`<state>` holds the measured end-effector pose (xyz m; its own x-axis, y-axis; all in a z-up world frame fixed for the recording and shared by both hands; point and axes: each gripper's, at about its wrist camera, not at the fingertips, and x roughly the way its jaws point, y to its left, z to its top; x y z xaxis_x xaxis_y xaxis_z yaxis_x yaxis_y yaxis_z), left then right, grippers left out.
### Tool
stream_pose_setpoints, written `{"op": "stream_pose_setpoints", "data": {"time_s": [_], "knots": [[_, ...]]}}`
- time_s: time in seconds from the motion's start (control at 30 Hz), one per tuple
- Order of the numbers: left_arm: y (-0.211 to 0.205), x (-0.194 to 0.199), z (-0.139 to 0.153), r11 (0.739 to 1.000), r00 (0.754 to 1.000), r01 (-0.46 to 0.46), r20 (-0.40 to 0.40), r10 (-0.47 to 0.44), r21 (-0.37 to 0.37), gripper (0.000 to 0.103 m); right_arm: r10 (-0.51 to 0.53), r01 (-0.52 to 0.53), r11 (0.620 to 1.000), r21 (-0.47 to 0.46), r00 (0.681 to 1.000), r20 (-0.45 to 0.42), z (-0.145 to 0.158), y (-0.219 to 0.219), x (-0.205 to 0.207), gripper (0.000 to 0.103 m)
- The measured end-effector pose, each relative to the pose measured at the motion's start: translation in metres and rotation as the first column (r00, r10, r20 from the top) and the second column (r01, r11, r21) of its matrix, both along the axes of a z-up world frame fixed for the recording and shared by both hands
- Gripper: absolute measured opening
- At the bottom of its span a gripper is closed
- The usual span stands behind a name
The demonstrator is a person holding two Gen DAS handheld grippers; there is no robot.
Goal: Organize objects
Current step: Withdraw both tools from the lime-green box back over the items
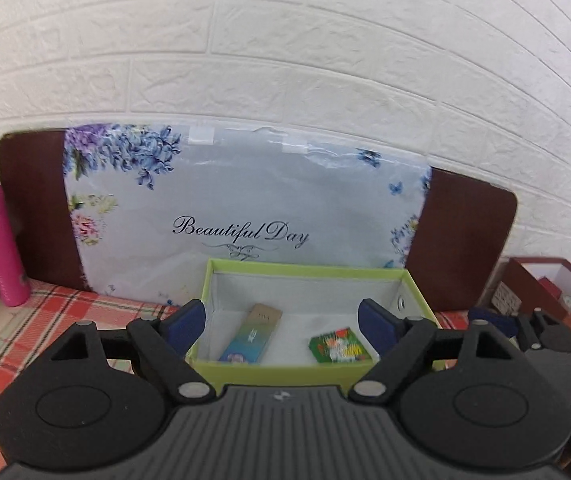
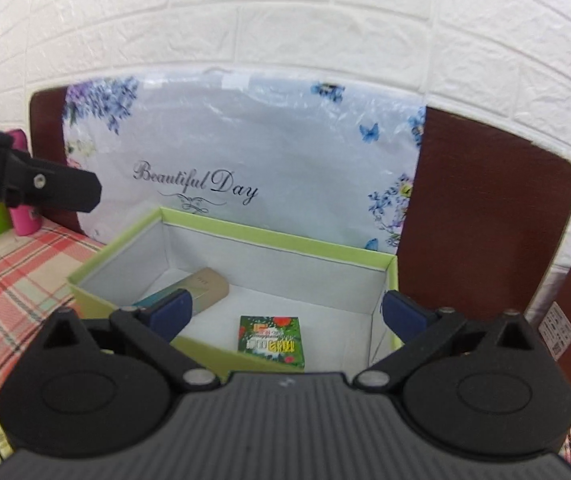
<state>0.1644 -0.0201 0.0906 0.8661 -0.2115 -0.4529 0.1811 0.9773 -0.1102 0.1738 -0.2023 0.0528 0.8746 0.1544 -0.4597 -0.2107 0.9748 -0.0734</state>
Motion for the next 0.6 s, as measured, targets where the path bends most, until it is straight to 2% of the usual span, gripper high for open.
{"op": "stream_pose_setpoints", "data": {"time_s": [0.2, 0.37, 0.5, 0.6], "knots": [[-0.01, -0.062, -0.017, 0.991, 0.998, -0.059, -0.008, 0.061, 0.12, 0.088, 0.01, -0.016, 0.996, 0.087, 0.997, 0.071, 0.01, -0.021, -0.08, 0.103], [-0.001, -0.099, -0.047, 0.995, 0.994, -0.063, -0.084, 0.07, 0.076, 0.088, -0.034, 0.025, 0.991, 0.128, 0.997, 0.068, -0.001, -0.034, -0.132, 0.103], [0.007, -0.114, -0.067, 0.989, 0.983, -0.108, -0.136, 0.122, 0.104, 0.088, -0.054, 0.049, 0.987, 0.15, 0.998, 0.026, -0.019, -0.041, -0.162, 0.103], [0.016, -0.122, -0.076, 0.986, 0.974, -0.138, -0.168, 0.153, 0.095, 0.088, -0.058, 0.058, 0.99, 0.13, 0.998, -0.002, -0.034, -0.039, -0.177, 0.103]]}}
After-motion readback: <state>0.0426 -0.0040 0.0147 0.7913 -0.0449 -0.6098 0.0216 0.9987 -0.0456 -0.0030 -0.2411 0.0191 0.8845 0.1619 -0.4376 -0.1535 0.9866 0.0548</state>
